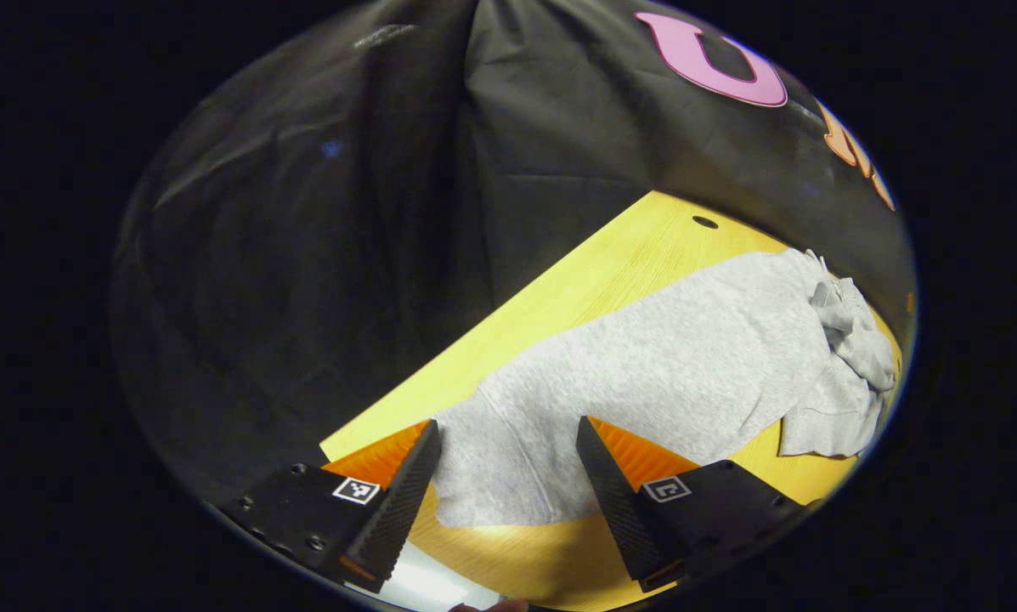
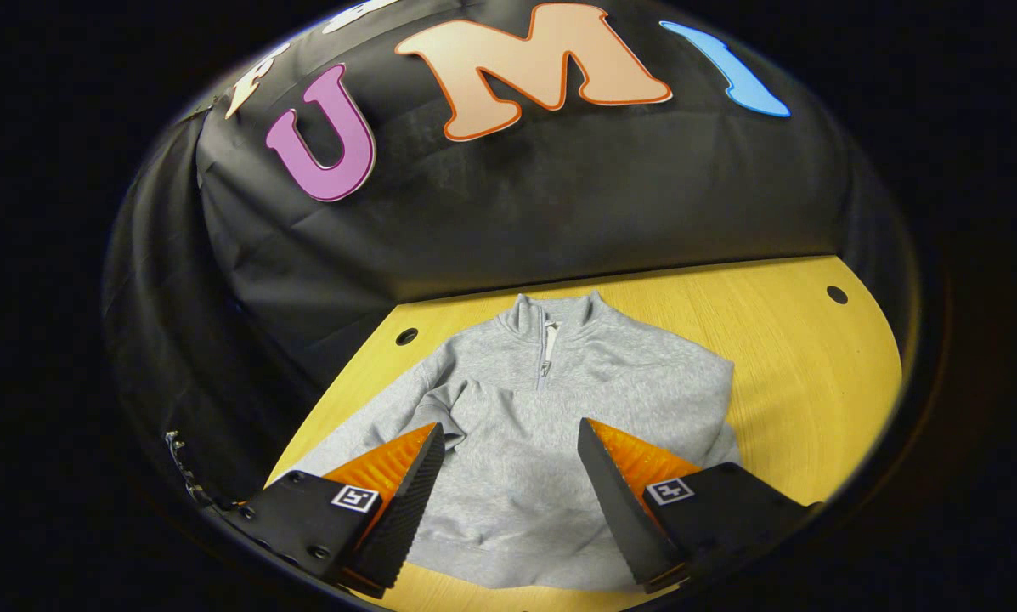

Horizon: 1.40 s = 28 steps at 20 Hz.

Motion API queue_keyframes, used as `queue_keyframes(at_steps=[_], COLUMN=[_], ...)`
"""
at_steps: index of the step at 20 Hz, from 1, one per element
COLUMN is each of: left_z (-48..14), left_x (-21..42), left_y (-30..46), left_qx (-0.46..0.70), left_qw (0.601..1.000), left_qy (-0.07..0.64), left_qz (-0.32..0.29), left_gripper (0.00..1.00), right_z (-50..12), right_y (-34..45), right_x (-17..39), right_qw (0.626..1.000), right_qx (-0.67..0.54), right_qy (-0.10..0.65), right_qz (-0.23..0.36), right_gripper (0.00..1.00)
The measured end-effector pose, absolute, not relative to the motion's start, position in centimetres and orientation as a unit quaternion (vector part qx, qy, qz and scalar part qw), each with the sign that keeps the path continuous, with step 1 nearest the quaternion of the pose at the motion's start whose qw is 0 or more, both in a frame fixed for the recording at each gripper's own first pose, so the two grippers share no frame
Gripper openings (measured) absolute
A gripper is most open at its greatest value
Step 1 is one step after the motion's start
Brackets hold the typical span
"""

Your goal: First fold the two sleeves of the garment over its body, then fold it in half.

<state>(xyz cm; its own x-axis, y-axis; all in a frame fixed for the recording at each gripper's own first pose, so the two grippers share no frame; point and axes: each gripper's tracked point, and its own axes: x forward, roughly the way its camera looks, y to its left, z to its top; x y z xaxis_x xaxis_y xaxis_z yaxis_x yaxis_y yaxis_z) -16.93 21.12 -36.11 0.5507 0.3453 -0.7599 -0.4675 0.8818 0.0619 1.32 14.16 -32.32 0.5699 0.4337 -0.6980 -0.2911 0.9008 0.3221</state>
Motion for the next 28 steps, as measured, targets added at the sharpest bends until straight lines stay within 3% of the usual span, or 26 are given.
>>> queue_keyframes(at_steps=[4, 6, 9, 11, 12, 24, 25, 26, 27, 28], left_z=[-36.2, -36.1, -36.6, -36.3, -36.4, -29.2, -28.7, -28.3, -27.9, -27.4], left_x=[-16.4, -16.3, -15.0, -14.9, -14.8, -5.8, -5.3, -4.7, -4.1, -3.4], left_y=[21.2, 20.8, 19.8, 19.9, 19.7, 16.8, 16.5, 16.2, 15.7, 15.1], left_qx=[-0.073, -0.079, -0.080, -0.074, -0.075, -0.079, -0.075, -0.066, -0.057, -0.049], left_qw=[0.882, 0.881, 0.877, 0.872, 0.868, 0.909, 0.911, 0.914, 0.917, 0.921], left_qy=[0.405, 0.417, 0.429, 0.436, 0.444, 0.379, 0.376, 0.373, 0.370, 0.366], left_qz=[0.227, 0.212, 0.203, 0.210, 0.212, 0.155, 0.150, 0.145, 0.137, 0.128], left_gripper=[0.98, 0.92, 0.33, 0.08, 0.01, 0.00, 0.00, 0.00, 0.00, 0.02], right_z=[-31.6, -31.3, -31.1, -30.8, -30.8, -29.2, -29.0, -28.7, -28.4, -28.2], right_y=[12.4, 11.6, 10.3, 9.4, 9.0, 3.1, 2.6, 2.1, 1.5, 0.9], right_x=[1.4, 1.5, 1.9, 2.0, 1.9, 1.3, 1.2, 1.1, 0.9, 0.7], right_qw=[0.887, 0.890, 0.896, 0.899, 0.899, 0.913, 0.915, 0.917, 0.919, 0.921], right_qx=[0.080, 0.084, 0.080, 0.081, 0.083, 0.081, 0.079, 0.077, 0.075, 0.072], right_qy=[0.410, 0.406, 0.398, 0.394, 0.393, 0.377, 0.374, 0.371, 0.368, 0.365], right_qz=[0.196, 0.189, 0.182, 0.176, 0.173, 0.129, 0.126, 0.123, 0.121, 0.118], right_gripper=[0.98, 0.98, 0.98, 0.98, 0.98, 0.98, 0.94, 0.98, 0.94, 0.98])
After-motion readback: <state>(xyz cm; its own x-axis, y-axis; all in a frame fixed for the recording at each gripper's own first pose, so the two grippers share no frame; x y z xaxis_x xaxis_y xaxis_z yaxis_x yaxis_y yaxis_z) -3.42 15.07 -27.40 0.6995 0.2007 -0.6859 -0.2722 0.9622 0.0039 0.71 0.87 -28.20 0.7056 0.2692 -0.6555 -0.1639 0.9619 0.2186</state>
